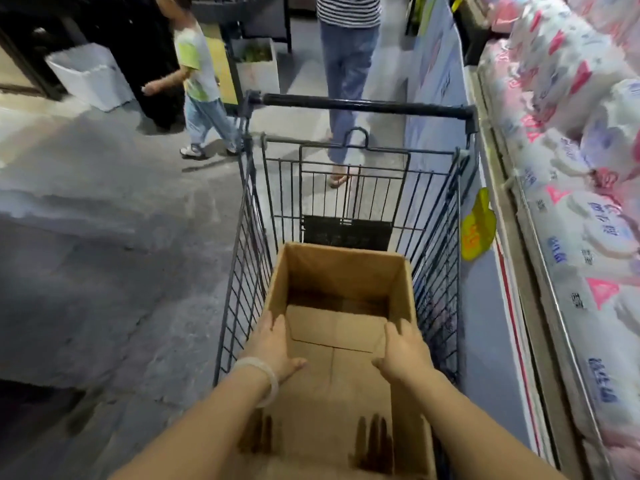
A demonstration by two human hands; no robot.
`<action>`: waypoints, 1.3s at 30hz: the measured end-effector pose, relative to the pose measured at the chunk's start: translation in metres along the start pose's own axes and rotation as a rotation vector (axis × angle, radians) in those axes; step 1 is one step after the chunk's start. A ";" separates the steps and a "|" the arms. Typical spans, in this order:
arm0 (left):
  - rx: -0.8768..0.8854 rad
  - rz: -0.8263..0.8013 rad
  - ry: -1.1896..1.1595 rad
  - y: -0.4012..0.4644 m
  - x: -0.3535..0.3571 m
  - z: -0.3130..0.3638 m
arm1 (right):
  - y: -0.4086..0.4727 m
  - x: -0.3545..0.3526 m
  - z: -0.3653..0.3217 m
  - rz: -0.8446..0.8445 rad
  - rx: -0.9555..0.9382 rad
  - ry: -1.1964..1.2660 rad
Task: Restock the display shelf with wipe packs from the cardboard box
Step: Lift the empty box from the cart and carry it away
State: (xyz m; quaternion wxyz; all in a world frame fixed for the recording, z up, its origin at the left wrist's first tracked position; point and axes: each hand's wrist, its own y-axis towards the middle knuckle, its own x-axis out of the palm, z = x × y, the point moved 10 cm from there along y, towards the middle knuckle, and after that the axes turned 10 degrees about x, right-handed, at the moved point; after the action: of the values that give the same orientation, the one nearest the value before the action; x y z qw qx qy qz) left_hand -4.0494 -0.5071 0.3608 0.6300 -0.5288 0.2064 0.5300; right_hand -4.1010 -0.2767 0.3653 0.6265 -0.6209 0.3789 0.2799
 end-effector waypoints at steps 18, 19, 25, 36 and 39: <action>-0.304 0.150 -0.273 0.092 0.062 -0.098 | 0.089 0.078 0.093 -0.046 0.562 0.520; -0.312 0.148 -0.258 0.092 0.063 -0.100 | 0.091 0.079 0.095 -0.045 0.582 0.514; -0.330 0.114 -0.139 0.087 0.049 -0.094 | 0.085 0.075 0.092 0.017 0.649 0.502; -0.139 0.124 -0.179 0.069 -0.006 -0.058 | 0.057 0.006 0.067 0.106 0.399 0.350; -0.092 0.170 -0.214 0.051 -0.034 -0.046 | 0.036 -0.028 0.065 0.151 0.366 0.384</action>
State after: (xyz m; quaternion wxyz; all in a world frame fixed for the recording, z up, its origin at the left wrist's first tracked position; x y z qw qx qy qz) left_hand -4.0928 -0.5691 0.3492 0.5762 -0.4781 0.1577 0.6438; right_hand -4.1385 -0.2065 0.3643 0.6224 -0.5088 0.5804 0.1299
